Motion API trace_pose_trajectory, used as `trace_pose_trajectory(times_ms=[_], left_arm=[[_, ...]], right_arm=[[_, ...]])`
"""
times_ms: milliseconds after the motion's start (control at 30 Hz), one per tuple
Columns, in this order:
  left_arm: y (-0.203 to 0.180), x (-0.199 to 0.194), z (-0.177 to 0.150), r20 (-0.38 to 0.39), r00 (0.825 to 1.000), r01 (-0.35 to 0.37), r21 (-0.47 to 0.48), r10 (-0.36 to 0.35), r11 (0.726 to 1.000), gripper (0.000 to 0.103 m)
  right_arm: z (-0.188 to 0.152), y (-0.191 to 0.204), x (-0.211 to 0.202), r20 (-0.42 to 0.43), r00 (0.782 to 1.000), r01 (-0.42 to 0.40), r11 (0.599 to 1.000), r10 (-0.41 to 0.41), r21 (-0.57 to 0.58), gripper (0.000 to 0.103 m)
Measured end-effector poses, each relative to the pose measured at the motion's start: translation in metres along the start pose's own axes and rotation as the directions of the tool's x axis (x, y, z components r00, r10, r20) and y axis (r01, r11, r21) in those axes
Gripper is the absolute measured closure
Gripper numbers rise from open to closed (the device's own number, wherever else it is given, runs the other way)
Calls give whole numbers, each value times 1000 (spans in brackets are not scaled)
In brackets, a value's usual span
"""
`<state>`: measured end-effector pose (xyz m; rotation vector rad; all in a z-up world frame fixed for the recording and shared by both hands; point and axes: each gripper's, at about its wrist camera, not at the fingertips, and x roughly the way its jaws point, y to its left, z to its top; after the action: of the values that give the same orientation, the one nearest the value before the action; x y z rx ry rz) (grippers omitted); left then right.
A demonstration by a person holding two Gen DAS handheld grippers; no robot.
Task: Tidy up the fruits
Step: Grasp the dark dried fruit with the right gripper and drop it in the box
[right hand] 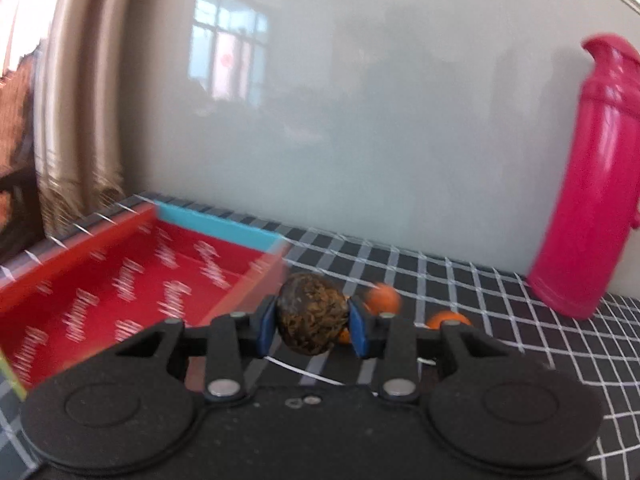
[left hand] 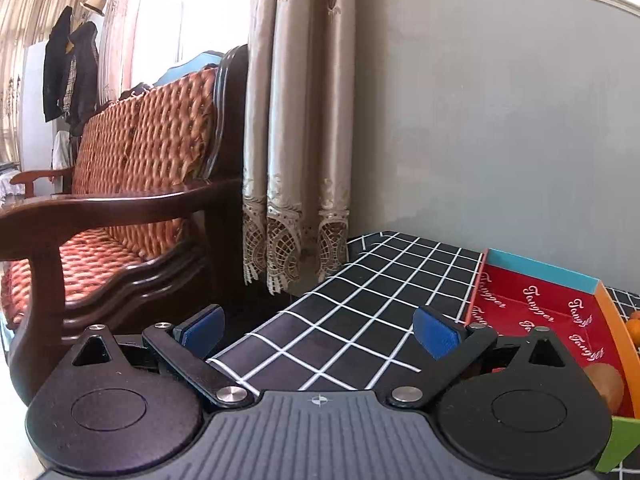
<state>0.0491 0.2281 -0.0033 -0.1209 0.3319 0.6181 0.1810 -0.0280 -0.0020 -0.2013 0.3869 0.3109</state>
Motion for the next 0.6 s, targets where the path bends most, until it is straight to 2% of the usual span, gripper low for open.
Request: trace_pose_trajectory(times_ms=[167, 300, 367, 400, 433, 600], left_arm=[[16, -3, -1, -5, 1000, -18, 4, 18, 1000, 3], [24, -1, -1, -11, 1000, -25, 8, 25, 1000, 3], [25, -1, -1, -11, 1000, -24, 9, 24, 1000, 3], [25, -1, -1, -14, 1000, -19, 9, 20, 1000, 3], [24, -2, -1, -14, 1000, -15, 9, 15, 1000, 3], [11, -8, 1, -4, 1000, 29, 14, -29, 999, 3]], right_arm=[[6, 34, -5, 39, 996, -78, 996, 80, -38, 68], [8, 53, 0, 21, 994, -103, 993, 104, -57, 67], [5, 60, 9, -22, 996, -84, 992, 82, -91, 58], [3, 59, 8, -8, 997, -71, 993, 71, -91, 53], [2, 57, 5, 6, 997, -70, 994, 71, -85, 42], [4, 36, -10, 36, 999, -36, 997, 39, -71, 40]])
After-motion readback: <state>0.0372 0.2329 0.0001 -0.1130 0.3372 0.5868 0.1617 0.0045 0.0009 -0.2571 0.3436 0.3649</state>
